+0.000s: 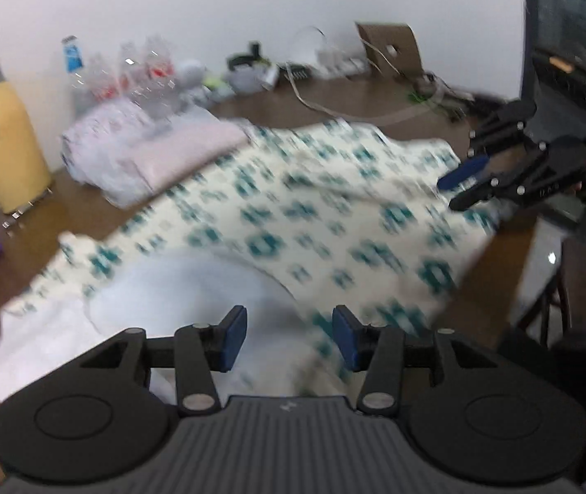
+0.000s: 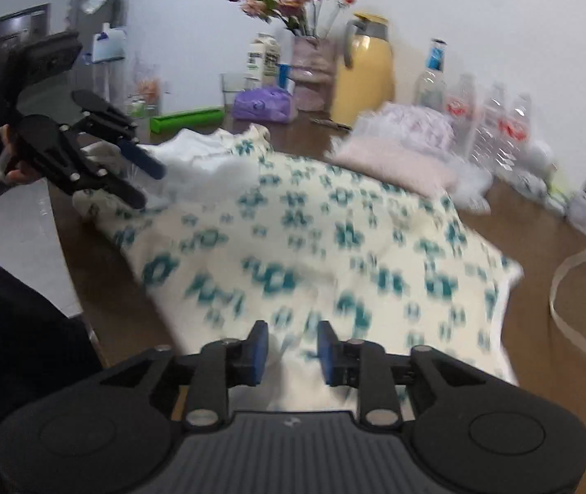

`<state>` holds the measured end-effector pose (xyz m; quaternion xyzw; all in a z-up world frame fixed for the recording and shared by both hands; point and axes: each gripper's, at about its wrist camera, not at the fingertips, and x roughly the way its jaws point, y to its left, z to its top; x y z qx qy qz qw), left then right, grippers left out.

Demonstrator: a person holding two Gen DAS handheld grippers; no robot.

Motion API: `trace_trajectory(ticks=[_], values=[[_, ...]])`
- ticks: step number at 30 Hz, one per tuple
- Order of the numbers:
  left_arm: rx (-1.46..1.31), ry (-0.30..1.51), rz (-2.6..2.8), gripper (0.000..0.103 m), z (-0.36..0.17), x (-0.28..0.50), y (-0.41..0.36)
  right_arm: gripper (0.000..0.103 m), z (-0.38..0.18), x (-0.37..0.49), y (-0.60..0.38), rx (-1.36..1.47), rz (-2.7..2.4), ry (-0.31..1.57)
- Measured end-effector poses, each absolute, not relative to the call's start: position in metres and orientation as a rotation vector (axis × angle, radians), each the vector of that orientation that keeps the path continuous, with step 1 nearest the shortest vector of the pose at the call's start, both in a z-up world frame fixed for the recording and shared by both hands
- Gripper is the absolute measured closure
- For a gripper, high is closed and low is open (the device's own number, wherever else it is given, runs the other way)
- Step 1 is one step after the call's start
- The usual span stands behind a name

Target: Fold clothes

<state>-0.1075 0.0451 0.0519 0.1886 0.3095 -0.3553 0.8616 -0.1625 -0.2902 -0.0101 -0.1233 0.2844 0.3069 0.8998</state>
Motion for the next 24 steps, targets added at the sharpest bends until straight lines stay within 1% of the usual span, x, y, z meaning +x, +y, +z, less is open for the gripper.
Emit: trace_trajectory(ticks=[1,2,3,4,7,9,11,12,13,15,16,17,20,22,24], values=[[0.387,0.665,-0.746,0.06,0.047,-0.112,0.045,0.08,-0.014,-0.167,-0.293,-0.191,0.607,0.582],[0.371,0.679,-0.738,0.065,0.042,-0.114,0.048,0.088,-0.017,-0.172,-0.292,-0.162,0.598,0.568],[0.356,0.691,-0.731,0.065,0.037,-0.116,0.05,0.094,-0.02,-0.177,-0.29,-0.142,0.592,0.552],[0.343,0.677,-0.723,0.065,0.035,-0.117,0.053,0.103,-0.021,-0.183,-0.287,-0.144,0.603,0.546],[0.31,0.701,-0.687,0.067,0.038,-0.123,0.06,0.103,-0.019,-0.192,-0.28,-0.144,0.613,0.556],[0.313,0.68,-0.671,0.067,0.036,-0.132,0.063,0.102,-0.018,-0.196,-0.278,-0.144,0.623,0.562],[0.282,0.687,-0.675,0.068,0.037,-0.135,0.071,0.099,-0.011,-0.196,-0.279,-0.134,0.637,0.588],[0.287,0.699,-0.684,0.069,0.04,-0.136,0.074,0.098,-0.005,-0.195,-0.28,-0.135,0.645,0.601],[0.293,0.711,-0.693,0.071,0.043,-0.137,0.077,0.094,0.003,-0.194,-0.282,-0.143,0.644,0.573],[0.309,0.689,-0.688,0.071,0.062,-0.13,0.075,0.082,0.022,-0.183,-0.281,-0.148,0.603,0.507],[0.306,0.661,-0.684,0.07,0.075,-0.126,0.073,0.07,0.029,-0.169,-0.275,-0.17,0.553,0.495],[0.303,0.634,-0.68,0.07,0.088,-0.12,0.071,0.068,0.033,-0.155,-0.267,-0.211,0.519,0.495],[0.276,0.607,-0.685,0.066,0.119,-0.081,0.034,0.07,0.034,-0.105,-0.249,-0.333,0.465,0.494],[0.248,0.688,-0.731,0.063,0.119,-0.048,0.001,0.071,0.038,-0.067,-0.25,-0.288,0.437,0.542],[0.214,0.797,-0.744,0.063,0.103,-0.015,-0.034,0.081,0.042,-0.033,-0.257,-0.188,0.457,0.616]])
